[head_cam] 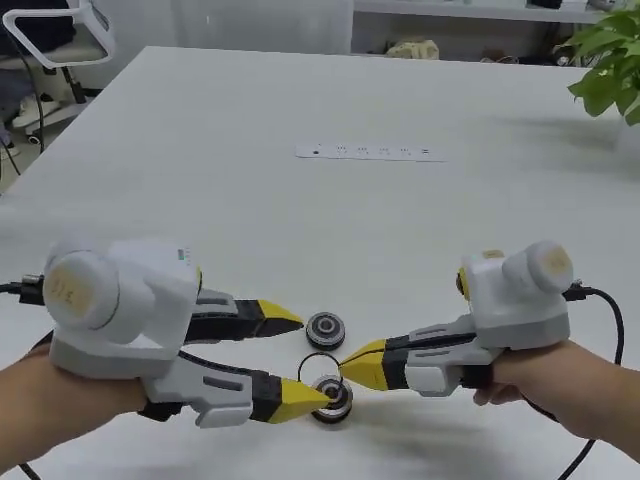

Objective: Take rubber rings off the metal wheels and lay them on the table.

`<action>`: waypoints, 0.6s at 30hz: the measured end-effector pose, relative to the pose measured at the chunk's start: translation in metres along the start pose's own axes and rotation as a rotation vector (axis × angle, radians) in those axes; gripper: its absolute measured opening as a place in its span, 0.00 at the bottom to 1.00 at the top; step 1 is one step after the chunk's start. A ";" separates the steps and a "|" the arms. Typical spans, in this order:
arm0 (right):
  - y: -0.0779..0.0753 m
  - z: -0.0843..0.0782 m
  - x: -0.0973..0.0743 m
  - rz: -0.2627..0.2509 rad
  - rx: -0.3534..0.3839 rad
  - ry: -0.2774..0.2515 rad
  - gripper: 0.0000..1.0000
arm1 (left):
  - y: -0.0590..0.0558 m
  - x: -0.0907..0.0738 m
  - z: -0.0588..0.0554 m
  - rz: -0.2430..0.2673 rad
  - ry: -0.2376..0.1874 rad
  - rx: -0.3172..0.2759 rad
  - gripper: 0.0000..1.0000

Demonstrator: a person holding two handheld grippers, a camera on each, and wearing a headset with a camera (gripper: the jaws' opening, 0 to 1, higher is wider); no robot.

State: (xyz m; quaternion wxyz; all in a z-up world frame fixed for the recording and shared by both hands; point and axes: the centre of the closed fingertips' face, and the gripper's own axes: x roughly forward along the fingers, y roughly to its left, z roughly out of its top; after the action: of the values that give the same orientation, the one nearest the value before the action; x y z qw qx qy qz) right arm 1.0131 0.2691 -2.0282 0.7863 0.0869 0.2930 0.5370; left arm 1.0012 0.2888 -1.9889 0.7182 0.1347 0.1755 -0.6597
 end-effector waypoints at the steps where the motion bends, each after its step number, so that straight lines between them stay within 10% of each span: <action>1: 0.001 0.002 0.000 0.001 0.000 -0.004 0.00 | 0.000 -0.001 0.000 0.002 -0.002 -0.002 0.44; 18: 0.002 0.017 0.001 0.004 -0.006 -0.018 0.00 | 0.004 -0.019 0.002 0.034 -0.035 -0.043 0.58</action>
State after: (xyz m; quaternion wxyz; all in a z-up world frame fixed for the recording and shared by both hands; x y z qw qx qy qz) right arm 1.0210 0.2735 -2.0136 0.7880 0.0897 0.2841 0.5388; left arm 1.0036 0.3055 -1.9788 0.7350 0.1106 0.1750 -0.6457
